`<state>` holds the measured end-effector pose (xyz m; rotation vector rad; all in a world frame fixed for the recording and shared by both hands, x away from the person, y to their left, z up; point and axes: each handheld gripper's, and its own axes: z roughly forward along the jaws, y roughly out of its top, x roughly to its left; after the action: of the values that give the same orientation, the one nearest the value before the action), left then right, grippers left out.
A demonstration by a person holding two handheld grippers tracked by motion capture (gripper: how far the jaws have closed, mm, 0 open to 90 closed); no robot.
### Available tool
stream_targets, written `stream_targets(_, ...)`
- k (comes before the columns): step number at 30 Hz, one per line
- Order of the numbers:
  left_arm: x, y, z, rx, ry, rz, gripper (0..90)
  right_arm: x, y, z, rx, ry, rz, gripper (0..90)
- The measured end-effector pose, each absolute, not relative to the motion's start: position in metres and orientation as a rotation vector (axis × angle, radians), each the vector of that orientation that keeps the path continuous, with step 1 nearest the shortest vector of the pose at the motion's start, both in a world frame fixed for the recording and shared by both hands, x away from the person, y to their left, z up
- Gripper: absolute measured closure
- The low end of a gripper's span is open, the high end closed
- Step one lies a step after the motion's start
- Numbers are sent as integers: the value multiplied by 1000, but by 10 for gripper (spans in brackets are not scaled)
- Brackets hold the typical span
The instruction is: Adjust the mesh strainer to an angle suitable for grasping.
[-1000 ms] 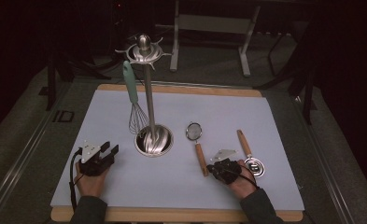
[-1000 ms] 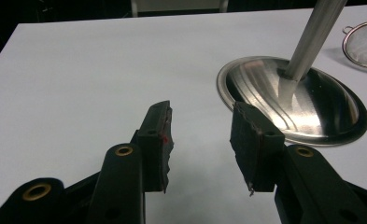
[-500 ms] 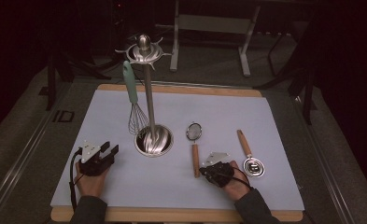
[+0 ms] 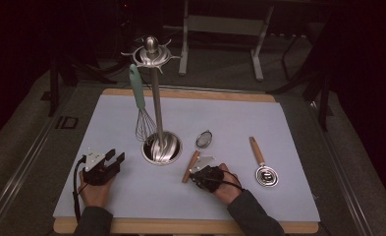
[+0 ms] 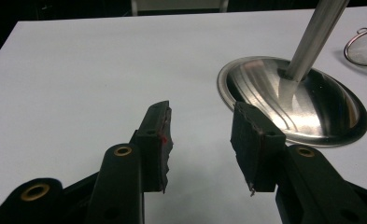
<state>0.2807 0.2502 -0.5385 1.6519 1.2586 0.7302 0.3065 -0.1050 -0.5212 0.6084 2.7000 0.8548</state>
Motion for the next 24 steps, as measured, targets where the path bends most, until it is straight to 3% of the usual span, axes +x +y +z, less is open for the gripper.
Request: stream_targets(24,281,251,-538,1645,1264,721,578,337,-42,-511,602,2693,880,900)
